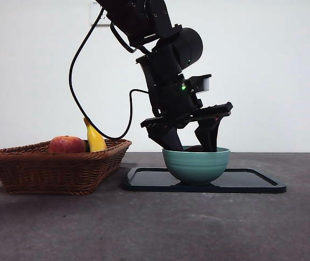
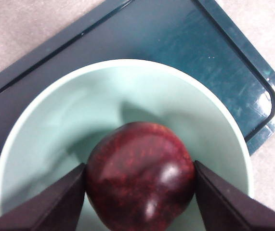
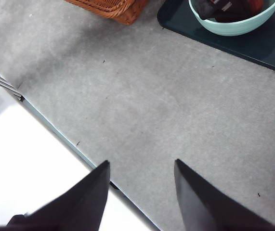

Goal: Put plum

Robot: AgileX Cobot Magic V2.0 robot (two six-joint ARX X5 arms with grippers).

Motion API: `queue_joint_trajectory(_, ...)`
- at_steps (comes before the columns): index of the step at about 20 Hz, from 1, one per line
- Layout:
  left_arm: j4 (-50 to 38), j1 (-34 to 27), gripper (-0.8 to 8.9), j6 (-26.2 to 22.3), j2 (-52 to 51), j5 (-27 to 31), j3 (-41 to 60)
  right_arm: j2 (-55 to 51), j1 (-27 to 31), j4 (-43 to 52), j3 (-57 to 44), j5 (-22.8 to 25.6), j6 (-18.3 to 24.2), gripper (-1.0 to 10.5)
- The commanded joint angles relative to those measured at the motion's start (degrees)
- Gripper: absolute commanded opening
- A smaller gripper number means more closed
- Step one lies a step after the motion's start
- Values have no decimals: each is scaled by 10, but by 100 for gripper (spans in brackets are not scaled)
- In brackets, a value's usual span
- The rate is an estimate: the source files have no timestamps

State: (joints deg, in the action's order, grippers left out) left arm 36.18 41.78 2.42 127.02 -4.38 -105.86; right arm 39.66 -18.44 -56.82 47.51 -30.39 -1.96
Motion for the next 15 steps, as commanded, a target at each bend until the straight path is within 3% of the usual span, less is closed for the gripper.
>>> queue_joint_trajectory(1,7,6,273,-5,18,2,-24,2,-3,2,4,-2,-1,213)
queue_joint_trajectory(8,108,-9,275,-18,-2,1,-175,2,-3,2,4,0,0,213)
queue_joint_trajectory(15,153,-70,276,-17,-173,1,-192,0,-3,12,4,4,1,213)
